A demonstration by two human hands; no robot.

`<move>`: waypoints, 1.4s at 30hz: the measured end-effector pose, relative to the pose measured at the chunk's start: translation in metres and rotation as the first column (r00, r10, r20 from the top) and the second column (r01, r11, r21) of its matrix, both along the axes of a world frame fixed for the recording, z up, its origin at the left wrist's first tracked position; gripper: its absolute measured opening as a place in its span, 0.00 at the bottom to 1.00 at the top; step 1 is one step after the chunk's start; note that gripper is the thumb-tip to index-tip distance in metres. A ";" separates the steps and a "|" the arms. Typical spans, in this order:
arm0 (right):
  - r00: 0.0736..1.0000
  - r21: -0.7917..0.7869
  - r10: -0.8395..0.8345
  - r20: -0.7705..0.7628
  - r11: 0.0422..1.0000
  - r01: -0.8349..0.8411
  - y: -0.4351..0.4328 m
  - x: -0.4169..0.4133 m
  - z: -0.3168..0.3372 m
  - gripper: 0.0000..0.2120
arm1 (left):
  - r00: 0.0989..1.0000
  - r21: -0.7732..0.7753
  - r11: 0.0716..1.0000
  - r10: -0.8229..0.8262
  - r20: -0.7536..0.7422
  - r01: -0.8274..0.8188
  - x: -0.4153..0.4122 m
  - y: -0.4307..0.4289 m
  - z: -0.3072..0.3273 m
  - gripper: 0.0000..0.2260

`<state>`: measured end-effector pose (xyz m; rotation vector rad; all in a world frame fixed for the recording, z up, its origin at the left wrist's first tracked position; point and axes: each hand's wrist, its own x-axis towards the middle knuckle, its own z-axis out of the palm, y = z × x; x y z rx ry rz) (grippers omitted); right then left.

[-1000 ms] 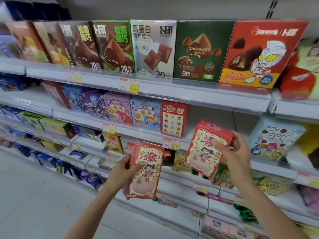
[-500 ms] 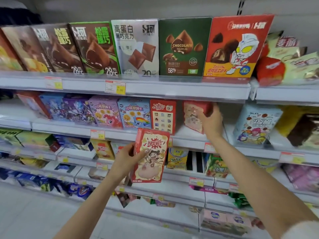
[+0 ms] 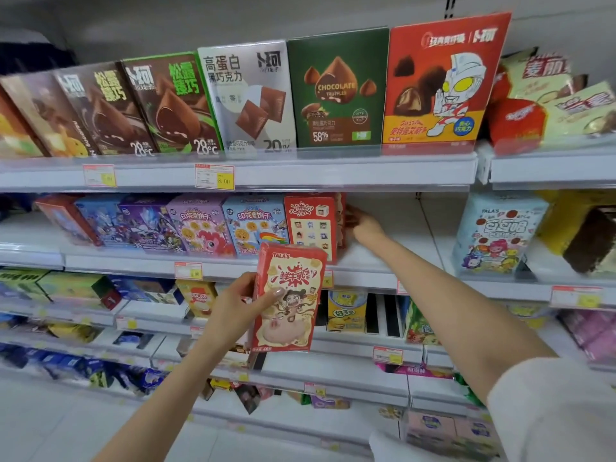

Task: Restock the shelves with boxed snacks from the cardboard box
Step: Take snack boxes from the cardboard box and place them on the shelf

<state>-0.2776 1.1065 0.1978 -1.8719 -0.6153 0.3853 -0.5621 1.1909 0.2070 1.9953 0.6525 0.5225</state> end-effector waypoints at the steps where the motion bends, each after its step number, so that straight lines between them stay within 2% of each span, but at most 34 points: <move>1: 1.000 -0.008 0.021 -0.013 1.000 -0.021 0.000 -0.002 -0.001 0.20 | 1.000 -0.011 1.000 -0.014 0.010 0.014 0.003 -0.001 0.001 0.13; 4: 0.999 0.035 -0.037 0.037 0.999 0.036 -0.018 -0.015 0.001 0.26 | 0.996 -0.062 0.996 -0.062 0.059 0.065 0.013 -0.005 0.006 0.12; 6: 0.996 0.195 -0.087 0.024 0.977 0.081 -0.048 -0.035 -0.001 0.24 | 0.992 -0.100 0.990 -0.092 0.084 0.101 0.023 -0.009 0.011 0.11; 8: 0.989 0.310 0.121 -0.082 0.946 -0.091 -0.083 -0.072 -0.004 0.25 | 0.985 -0.127 0.979 -0.145 0.097 0.157 0.036 -0.014 0.014 0.10; 9: 0.960 0.326 0.242 -0.139 0.927 -0.186 -0.096 -0.090 -0.006 0.29 | 0.979 -0.139 0.972 -0.177 0.102 0.190 0.044 -0.017 0.014 0.10; 10: 0.940 0.310 0.294 -0.175 0.922 -0.231 -0.105 -0.104 -0.009 0.33 | 0.973 -0.141 0.964 -0.211 0.097 0.223 0.051 -0.020 0.013 0.11; 11: 0.940 0.284 0.287 -0.183 0.931 -0.229 -0.111 -0.113 -0.014 0.33 | 0.965 -0.136 0.956 -0.251 0.081 0.260 0.059 -0.024 0.011 0.12; 13: 0.978 0.214 0.146 -0.148 0.970 -0.112 -0.117 -0.119 -0.022 0.27 | 0.948 -0.089 0.944 -0.317 0.023 0.318 0.073 -0.031 0.004 0.15; 16: 0.992 0.196 -0.069 -0.101 0.977 0.088 -0.131 -0.114 -0.019 0.19 | 0.956 0.183 0.939 -0.278 -0.091 0.291 0.086 -0.034 -0.014 0.18; 18: 0.974 0.250 -0.180 -0.138 0.945 0.210 -0.139 -0.101 -0.011 0.15 | 0.973 0.446 0.865 -0.197 -0.122 0.231 0.090 -0.029 -0.028 0.20; 19: 0.959 0.271 -0.225 -0.171 0.926 0.265 -0.140 -0.092 -0.006 0.14 | 0.978 0.574 0.791 -0.174 -0.118 0.210 0.093 -0.027 -0.032 0.19; 21: 0.927 0.301 -0.288 -0.238 0.886 0.353 -0.136 -0.073 0.003 0.15 | 0.976 0.788 0.582 -0.184 -0.113 0.201 0.099 -0.021 -0.039 0.18; 23: 0.906 0.306 -0.356 -0.228 0.857 0.414 -0.126 -0.051 0.010 0.15 | 0.974 0.894 0.403 -0.187 -0.128 0.195 0.108 -0.017 -0.041 0.17; 25: 0.892 0.304 -0.420 -0.168 0.838 0.452 -0.113 -0.029 0.014 0.15 | 0.972 0.936 0.292 -0.180 -0.149 0.197 0.117 -0.014 -0.044 0.18; 28: 0.881 0.319 -0.460 -0.108 0.824 0.469 -0.089 0.001 0.014 0.18 | 0.966 0.946 0.234 -0.182 -0.182 0.222 0.126 -0.013 -0.053 0.22; 31: 0.883 0.317 -0.468 0.025 0.842 0.437 -0.063 0.027 0.009 0.24 | 0.969 0.962 0.180 -0.175 -0.173 0.205 0.131 -0.013 -0.063 0.27; 34: 0.894 0.269 -0.441 0.084 0.874 0.405 -0.038 0.049 -0.003 0.26 | 0.974 0.970 0.159 -0.160 -0.160 0.185 0.133 -0.011 -0.072 0.29; 37: 0.921 0.207 -0.380 0.084 0.911 0.357 -0.016 0.065 -0.013 0.29 | 0.979 0.975 0.150 -0.149 -0.138 0.161 0.133 -0.010 -0.079 0.30; 42: 0.980 0.138 -0.173 0.099 0.978 0.159 0.009 0.075 -0.015 0.32 | 0.982 0.975 0.167 -0.142 -0.123 0.146 0.135 -0.011 -0.082 0.29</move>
